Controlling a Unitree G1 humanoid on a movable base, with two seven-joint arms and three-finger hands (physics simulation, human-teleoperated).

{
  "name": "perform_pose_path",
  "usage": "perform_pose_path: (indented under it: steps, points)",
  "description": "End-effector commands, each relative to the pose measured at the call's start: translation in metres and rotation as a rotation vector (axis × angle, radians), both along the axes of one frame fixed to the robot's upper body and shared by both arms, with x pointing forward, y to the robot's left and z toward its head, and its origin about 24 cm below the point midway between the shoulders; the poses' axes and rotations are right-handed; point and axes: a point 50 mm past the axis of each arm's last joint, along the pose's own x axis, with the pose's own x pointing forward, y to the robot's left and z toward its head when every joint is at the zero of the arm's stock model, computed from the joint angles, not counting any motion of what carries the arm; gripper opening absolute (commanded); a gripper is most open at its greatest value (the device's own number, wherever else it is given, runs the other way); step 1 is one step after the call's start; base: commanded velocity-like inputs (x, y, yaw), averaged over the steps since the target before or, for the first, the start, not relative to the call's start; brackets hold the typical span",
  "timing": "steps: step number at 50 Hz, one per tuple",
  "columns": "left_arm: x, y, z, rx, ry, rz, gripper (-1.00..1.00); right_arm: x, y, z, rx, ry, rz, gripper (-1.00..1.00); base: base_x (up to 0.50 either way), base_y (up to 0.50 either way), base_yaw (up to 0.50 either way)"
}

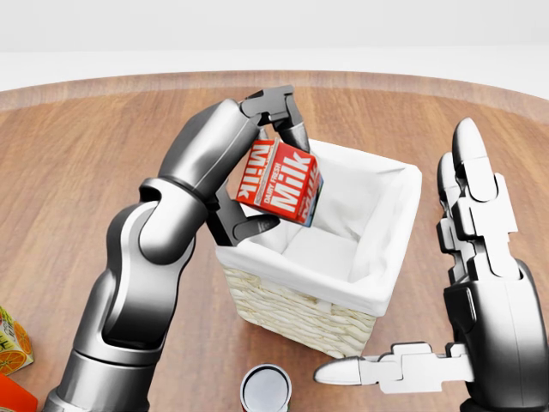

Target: Pick the milk and place it in the basket.

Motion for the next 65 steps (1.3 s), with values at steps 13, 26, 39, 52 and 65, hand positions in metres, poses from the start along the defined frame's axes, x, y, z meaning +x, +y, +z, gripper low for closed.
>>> perform_pose_path:
  steps: [13, 26, 39, 52, 65]
  points:
    - [0.022, -0.016, 0.003, -0.088, 0.025, -0.005, -1.00, 0.000, 0.001, -0.001, 0.001, 0.006, 0.003, 1.00, 0.00, 0.00, 0.00]
    - [0.039, -0.029, -0.004, -0.066, 0.041, 0.004, -1.00, -0.001, -0.001, -0.001, 0.004, 0.005, 0.001, 1.00, 0.00, 0.00, 0.00]
    - [0.053, -0.030, -0.023, -0.030, 0.092, 0.061, -1.00, -0.001, 0.000, -0.002, 0.003, 0.012, 0.004, 1.00, 0.00, 0.00, 0.00]
    - [0.060, -0.027, -0.042, 0.006, 0.150, 0.124, -1.00, 0.000, 0.001, -0.003, 0.006, 0.017, 0.008, 1.00, 0.00, 0.00, 0.00]
    - [0.061, -0.029, -0.056, 0.042, 0.184, 0.154, -1.00, -0.001, 0.001, -0.002, 0.007, 0.014, 0.010, 1.00, 0.00, 0.00, 0.00]
